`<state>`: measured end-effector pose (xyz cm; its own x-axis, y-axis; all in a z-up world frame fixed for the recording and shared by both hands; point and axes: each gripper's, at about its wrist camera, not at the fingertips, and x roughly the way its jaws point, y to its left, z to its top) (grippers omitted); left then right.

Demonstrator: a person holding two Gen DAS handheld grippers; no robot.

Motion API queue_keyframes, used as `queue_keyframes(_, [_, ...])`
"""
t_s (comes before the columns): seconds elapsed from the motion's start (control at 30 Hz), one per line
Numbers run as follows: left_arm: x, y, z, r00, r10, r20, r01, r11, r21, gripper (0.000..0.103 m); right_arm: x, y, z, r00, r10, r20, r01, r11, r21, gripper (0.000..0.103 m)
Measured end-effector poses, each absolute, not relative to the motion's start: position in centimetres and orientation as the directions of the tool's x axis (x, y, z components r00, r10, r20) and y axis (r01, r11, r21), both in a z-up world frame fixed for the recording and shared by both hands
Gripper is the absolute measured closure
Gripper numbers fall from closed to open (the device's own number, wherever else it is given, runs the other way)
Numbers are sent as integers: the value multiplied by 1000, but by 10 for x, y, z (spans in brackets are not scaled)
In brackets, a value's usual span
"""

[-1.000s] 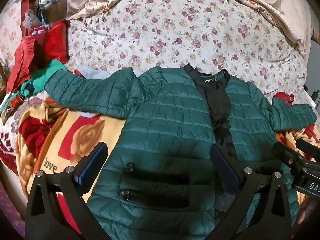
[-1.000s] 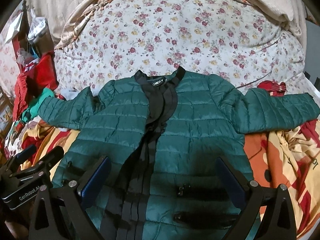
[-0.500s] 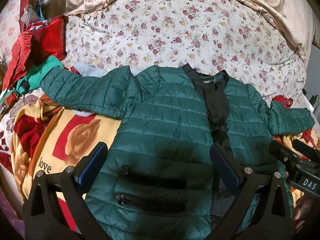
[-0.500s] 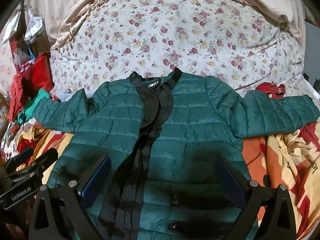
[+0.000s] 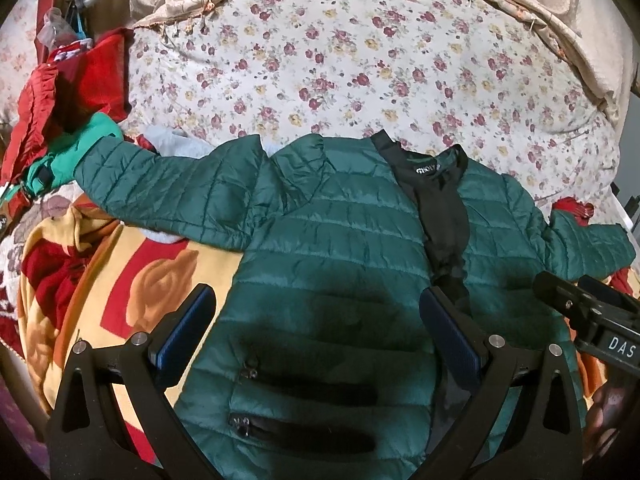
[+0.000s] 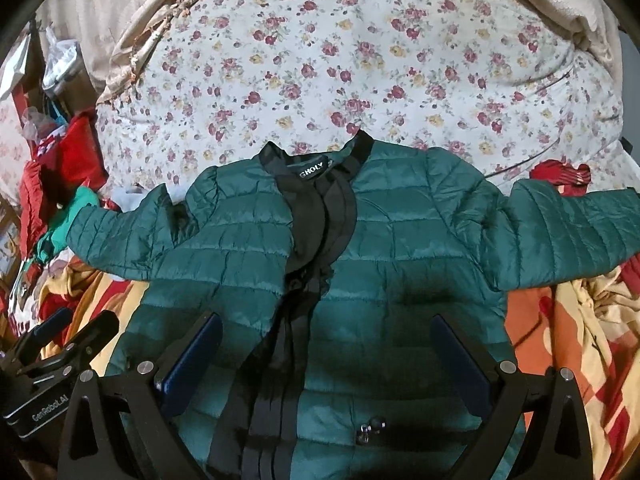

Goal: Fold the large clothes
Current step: 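Move the left gripper to the sleeve nearest it and grasp the cuff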

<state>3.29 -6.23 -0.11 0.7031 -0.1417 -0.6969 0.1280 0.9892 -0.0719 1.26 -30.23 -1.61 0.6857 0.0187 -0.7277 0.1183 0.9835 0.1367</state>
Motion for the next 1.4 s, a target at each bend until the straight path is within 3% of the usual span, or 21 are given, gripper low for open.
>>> queue_keyframes(0.63, [103, -21, -11, 706, -61, -706, 32, 998, -55, 1, 74, -301, -39, 630, 30, -776, 139, 979, 151, 0])
queue_keyframes(1.4, [176, 53, -38, 671, 127, -730, -108, 991, 72, 1, 115, -295, -77, 565, 86, -820, 127, 974, 190, 0])
